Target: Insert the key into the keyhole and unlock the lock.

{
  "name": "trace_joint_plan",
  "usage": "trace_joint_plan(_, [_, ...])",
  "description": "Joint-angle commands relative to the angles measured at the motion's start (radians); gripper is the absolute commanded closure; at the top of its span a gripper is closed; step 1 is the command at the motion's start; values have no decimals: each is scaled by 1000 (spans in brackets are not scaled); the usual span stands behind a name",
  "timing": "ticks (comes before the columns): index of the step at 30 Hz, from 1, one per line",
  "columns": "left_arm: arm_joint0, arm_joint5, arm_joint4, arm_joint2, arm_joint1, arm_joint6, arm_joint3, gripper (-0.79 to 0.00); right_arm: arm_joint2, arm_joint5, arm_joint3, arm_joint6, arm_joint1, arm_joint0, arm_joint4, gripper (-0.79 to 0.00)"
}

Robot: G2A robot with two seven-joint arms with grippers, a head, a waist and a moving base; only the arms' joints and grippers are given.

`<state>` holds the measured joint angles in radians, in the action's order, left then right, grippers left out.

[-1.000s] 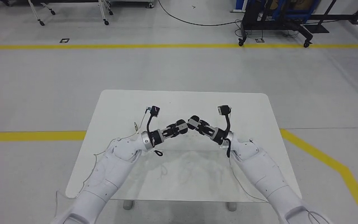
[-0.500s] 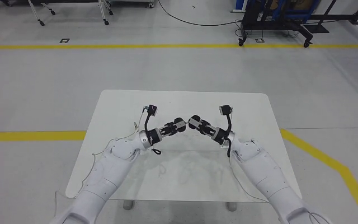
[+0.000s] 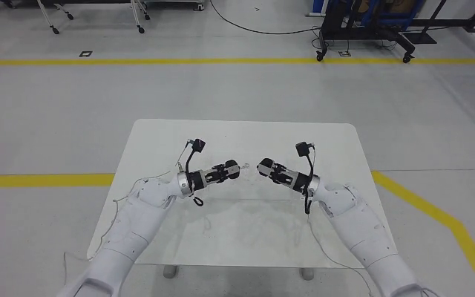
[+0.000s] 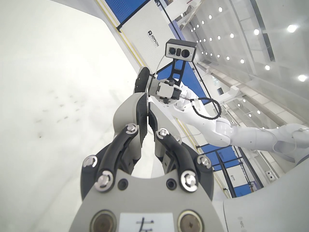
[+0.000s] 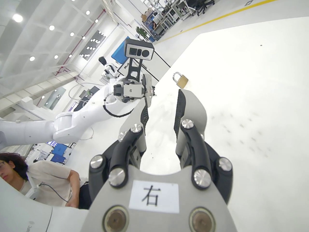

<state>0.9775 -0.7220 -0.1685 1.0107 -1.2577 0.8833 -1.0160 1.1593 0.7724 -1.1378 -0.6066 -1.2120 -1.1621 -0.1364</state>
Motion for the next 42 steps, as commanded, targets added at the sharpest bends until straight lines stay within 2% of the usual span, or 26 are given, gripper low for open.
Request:
trace_joint_plan(1, [-3, -9, -13, -5, 1, 36, 3, 0, 3, -23, -25, -47, 7, -6, -19, -292])
trace_joint_plan(5, [-11, -16, 4, -26, 1, 73, 6, 0, -4, -33, -60, -85, 11, -15, -3, -326])
trace_joint_plan(8, [-19, -18, 4, -31, 1, 82, 19, 0, -15, -29, -68, -105, 12, -13, 23, -311])
trace_joint_plan(11, [-24, -24, -2, -35, 0, 80, 28, 0, -28, -42, -66, -118, 12, -5, 15, -262])
trace_joint_plan(22, [-29, -58, 12, -55, 2, 88, 30, 0, -62, -54, -65, -104, 11, 10, -11, -256])
trace_joint_plan(26, [-29, -59, 22, -58, 3, 78, 30, 0, -74, -46, -64, -104, 11, 10, -11, -212])
trace_joint_plan(28, [-29, -57, 25, -60, 4, 73, 31, 0, -80, -41, -61, -104, 11, 10, -13, -25])
trace_joint_plan(29, [-29, -57, 26, -60, 4, 70, 31, 0, -81, -39, -59, -101, 11, 11, -13, 0])
trace_joint_plan(42, [-34, -39, 49, -73, 6, 40, 38, 0, -94, -12, -38, -71, 15, 8, -24, 0])
